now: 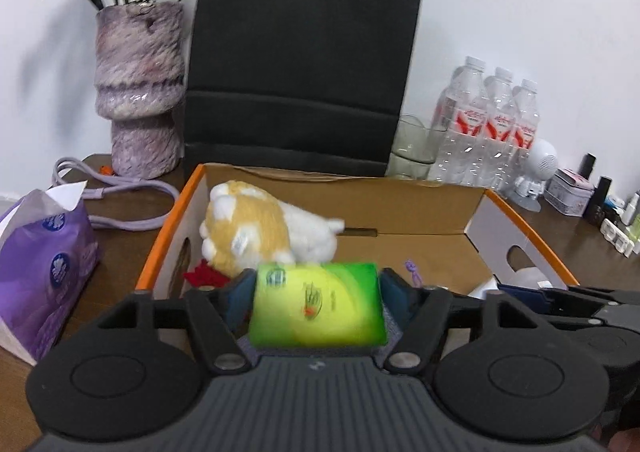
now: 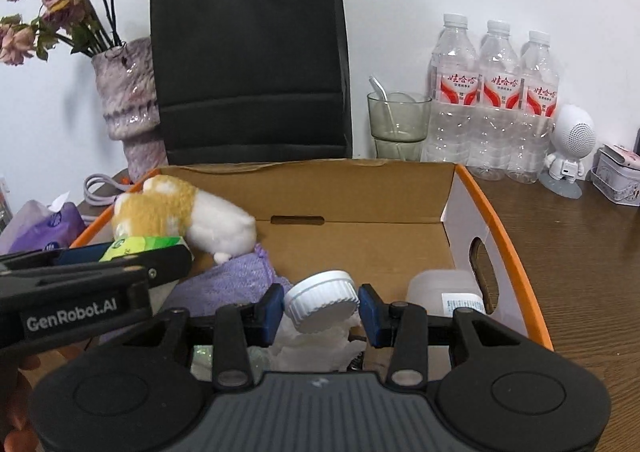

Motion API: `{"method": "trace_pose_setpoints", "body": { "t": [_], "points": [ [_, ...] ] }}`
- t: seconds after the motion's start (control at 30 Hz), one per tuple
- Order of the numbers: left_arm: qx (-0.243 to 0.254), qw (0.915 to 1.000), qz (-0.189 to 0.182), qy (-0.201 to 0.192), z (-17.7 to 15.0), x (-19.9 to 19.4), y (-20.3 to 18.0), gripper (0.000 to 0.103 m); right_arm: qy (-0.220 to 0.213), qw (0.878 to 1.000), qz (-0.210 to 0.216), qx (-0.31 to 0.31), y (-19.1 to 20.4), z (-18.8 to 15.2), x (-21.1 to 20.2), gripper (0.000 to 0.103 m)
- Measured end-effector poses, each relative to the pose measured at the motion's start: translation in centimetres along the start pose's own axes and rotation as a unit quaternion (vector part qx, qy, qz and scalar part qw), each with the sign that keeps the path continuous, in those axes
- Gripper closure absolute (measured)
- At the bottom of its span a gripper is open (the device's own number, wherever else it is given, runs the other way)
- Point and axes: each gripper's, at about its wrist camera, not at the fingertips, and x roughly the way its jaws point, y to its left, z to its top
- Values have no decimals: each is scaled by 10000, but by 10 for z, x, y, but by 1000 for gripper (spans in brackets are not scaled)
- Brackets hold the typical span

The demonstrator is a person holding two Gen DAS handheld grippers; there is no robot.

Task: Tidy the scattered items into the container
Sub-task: 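Carry the tissue packet and white cap into the box and open both tools, then move both tools back from the box toward the remaining items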

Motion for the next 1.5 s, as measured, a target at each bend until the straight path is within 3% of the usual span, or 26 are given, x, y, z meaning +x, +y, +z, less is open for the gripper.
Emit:
{"method": "trace_pose_setpoints", "body": {
  "t": [0.03, 0.1, 0.13, 0.37, 0.7, 1.0, 1.3, 1.5],
  "points": [
    [-41, 10000, 14, 2, 2, -1, 1, 0, 11, 10000, -12, 5, 0, 0, 0, 56],
    [-110, 9999, -23, -95, 5, -5, 4, 0, 11, 10000, 16, 65, -2, 2, -3, 8],
    [-140, 9998, -47, -117, 6, -7, 5, 0, -22, 9999, 85, 73, -3, 3, -4, 1],
    [-179, 9998, -25, -62, 9, -8, 5, 0, -86, 9999, 60, -37, 1, 6, -10, 0],
    [-276, 9992, -58, -274, 16, -25, 6, 0, -340, 9994, 12, -45, -1, 13, -28, 0],
    [-237, 9962, -302, -777, 19, -68, 2, 0, -673, 9976, 2, -160, -1, 17, -64, 0],
    [32, 9948, -342, -956, 1, -107, 19, 0, -669, 9957, -110, -633, -2, -9, -98, 0],
    [422, 9959, -332, -733, -28, -120, 30, 0, -520, 9948, -222, -843, -10, -40, -113, 0]
  ]
}}
